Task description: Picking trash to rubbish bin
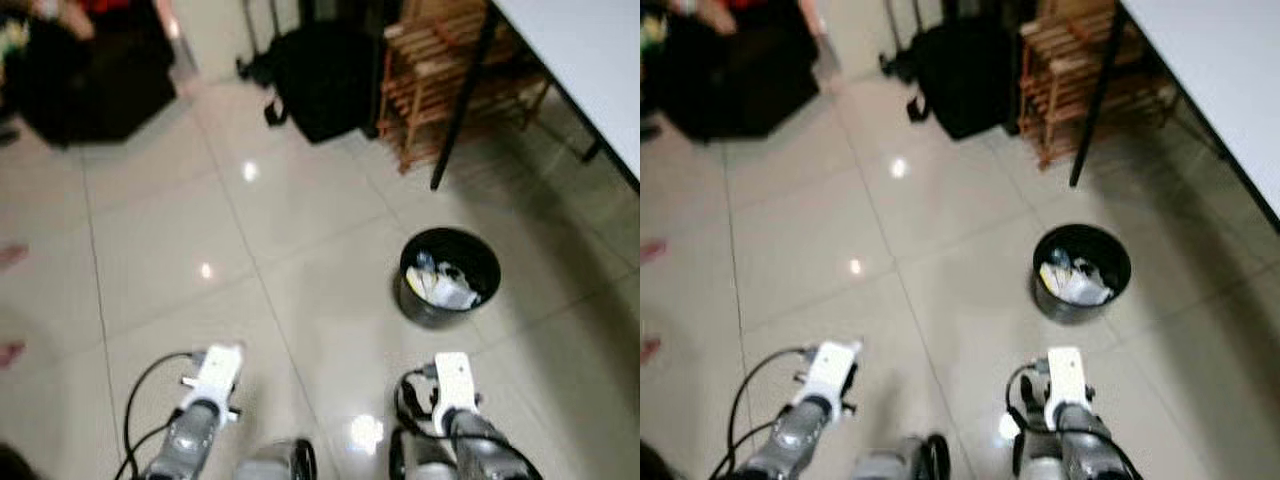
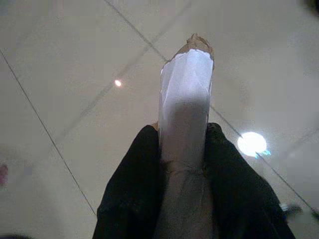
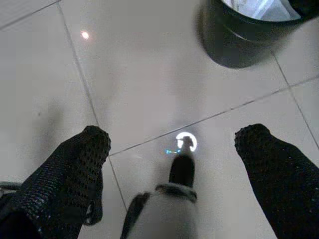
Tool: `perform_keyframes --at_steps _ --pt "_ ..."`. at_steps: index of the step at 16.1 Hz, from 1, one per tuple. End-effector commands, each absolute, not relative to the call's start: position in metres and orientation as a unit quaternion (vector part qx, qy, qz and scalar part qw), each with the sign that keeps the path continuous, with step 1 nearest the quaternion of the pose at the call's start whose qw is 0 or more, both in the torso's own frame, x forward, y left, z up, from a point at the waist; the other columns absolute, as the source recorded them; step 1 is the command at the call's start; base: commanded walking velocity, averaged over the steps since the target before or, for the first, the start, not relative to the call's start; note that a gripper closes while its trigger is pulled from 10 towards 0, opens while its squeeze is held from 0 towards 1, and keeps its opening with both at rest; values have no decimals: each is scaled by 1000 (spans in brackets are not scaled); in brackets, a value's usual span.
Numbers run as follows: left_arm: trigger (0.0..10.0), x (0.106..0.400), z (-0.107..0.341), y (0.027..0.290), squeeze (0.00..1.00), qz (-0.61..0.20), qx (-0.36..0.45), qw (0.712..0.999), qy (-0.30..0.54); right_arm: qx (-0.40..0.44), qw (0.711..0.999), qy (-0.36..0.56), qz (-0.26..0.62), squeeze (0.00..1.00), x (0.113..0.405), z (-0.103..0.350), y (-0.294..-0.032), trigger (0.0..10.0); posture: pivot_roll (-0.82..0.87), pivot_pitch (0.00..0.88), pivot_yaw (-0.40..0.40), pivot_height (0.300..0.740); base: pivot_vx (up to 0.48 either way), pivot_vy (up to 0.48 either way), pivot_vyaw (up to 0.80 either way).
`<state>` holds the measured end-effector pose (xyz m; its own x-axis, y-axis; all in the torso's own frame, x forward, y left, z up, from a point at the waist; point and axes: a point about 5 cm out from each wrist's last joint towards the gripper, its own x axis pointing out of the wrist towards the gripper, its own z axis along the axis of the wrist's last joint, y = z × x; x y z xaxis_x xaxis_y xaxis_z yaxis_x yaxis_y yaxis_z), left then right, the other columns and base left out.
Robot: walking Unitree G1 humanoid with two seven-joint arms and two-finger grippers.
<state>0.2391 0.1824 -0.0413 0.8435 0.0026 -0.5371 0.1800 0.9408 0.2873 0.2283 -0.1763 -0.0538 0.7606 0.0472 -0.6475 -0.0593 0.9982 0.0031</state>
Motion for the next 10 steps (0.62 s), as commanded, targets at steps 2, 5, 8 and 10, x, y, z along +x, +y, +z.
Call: perform_keyframes --at_steps 2,5,8,10 --pt "10000 236 -45 173 0 -58 166 944 279 -2 930 367 3 0 215 -62 -190 10000 40 272 124 740 270 0 -800" --pt "10000 237 -44 173 0 -62 169 945 274 5 929 370 -3 0 213 -63 -191 10000 42 274 126 740 271 0 -533" --pt "10000 239 -42 173 0 -62 169 946 270 10 929 369 -6 0 213 -63 -191 10000 43 273 130 740 273 0 0" --pt "10000 241 -41 173 0 -62 170 947 267 11 930 367 -7 0 214 -63 -190 10000 44 271 130 740 270 0 -400"
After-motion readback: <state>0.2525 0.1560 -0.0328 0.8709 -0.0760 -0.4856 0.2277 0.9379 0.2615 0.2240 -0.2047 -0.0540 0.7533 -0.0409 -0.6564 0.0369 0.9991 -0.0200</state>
